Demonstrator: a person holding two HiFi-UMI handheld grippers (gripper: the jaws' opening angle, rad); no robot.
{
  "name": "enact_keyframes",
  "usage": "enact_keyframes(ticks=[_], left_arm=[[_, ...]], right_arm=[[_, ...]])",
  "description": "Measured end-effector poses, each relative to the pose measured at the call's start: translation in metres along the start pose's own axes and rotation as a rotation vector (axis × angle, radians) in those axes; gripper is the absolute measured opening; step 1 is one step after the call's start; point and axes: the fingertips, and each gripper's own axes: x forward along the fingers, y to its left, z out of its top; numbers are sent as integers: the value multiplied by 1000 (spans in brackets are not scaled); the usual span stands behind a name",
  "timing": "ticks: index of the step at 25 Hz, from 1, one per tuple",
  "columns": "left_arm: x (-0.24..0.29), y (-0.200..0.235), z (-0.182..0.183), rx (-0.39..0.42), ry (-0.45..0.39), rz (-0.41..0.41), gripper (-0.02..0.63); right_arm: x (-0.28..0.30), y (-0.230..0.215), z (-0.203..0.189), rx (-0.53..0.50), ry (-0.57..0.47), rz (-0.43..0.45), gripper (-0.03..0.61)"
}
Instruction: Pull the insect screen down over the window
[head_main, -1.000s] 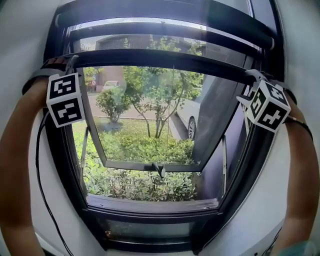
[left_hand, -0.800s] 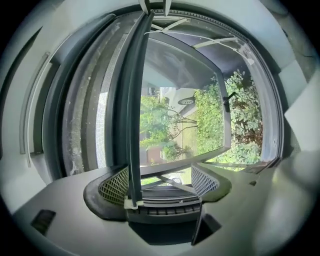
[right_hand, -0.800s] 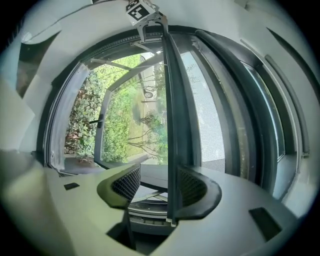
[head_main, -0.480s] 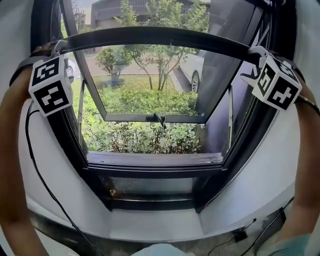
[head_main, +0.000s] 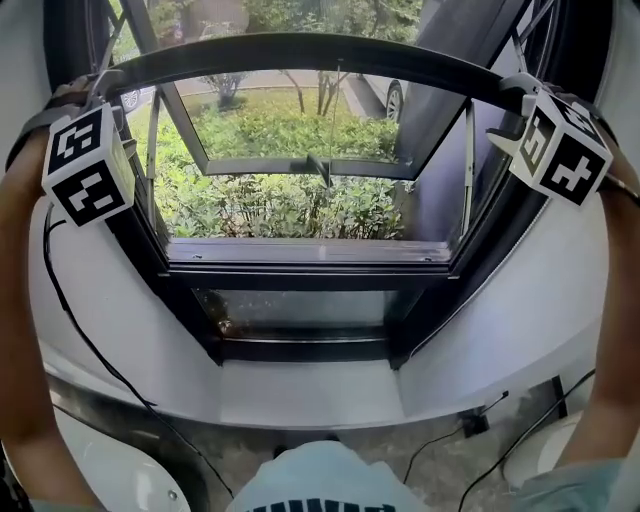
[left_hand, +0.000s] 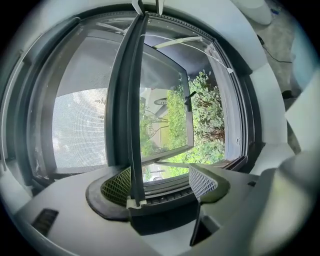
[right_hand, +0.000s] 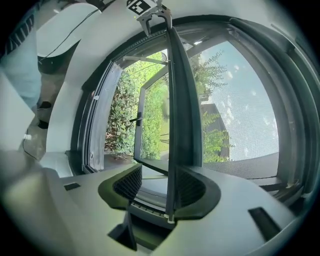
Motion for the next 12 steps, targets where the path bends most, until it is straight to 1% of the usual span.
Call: enact_keyframes(ticks=[3,6,8,12], left_arm=[[1,-2,0,-1,6,7,374],[3,-9,1,9,11,-25,373],[9,-25,3,33,11,-61,357],[24,-70,8,74,-3,-132,342]], right_arm=[[1,2,0,3,10,-4,214],[6,10,0,0,22,19,213],[15,26,1,-19,34,56,206],[35,66,1,-68,52,132,195]])
